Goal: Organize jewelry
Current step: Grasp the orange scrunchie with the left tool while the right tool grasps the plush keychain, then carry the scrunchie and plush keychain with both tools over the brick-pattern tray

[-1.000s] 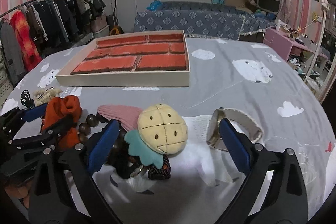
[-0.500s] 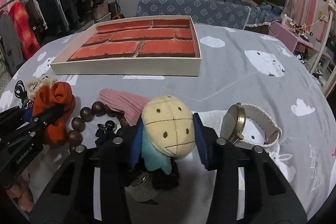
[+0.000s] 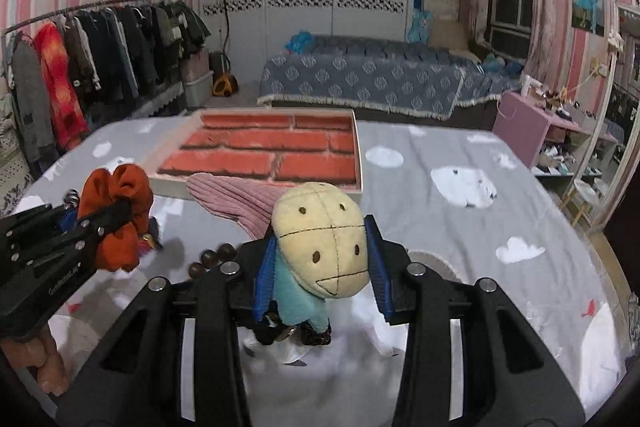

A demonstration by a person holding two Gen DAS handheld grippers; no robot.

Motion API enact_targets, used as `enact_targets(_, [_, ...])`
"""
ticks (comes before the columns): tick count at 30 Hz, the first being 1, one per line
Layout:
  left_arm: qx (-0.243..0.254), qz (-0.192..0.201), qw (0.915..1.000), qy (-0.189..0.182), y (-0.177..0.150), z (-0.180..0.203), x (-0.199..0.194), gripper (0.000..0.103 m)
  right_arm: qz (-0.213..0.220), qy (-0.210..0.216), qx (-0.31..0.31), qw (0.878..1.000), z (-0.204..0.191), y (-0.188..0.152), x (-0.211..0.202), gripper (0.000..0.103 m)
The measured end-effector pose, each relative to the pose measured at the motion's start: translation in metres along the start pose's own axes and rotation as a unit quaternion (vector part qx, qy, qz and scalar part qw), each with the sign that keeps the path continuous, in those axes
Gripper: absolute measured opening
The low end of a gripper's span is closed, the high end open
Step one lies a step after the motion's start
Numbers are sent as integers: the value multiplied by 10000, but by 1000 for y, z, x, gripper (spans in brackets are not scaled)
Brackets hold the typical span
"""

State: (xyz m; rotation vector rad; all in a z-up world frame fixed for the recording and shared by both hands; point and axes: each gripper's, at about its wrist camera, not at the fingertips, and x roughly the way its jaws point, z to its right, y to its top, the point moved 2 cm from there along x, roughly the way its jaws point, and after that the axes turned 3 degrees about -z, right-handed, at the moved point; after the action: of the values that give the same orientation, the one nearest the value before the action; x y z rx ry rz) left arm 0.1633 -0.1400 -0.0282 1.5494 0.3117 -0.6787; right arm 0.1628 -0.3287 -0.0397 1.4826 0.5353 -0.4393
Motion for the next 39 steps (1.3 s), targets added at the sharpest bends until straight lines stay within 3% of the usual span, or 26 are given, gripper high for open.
enact_targets(10, [68, 316, 9994, 121, 14, -7, -41, 16, 278, 7, 20, 9996, -4, 7, -33, 41])
enact_targets(24, [61, 543, 9983, 206, 24, -16, -66, 16, 463, -1, -13, 9989, -7, 18, -53, 41])
enact_targets(39, [9, 537, 9983, 248, 51, -29, -49, 16, 527, 5, -15, 9986, 0, 39, -45, 41])
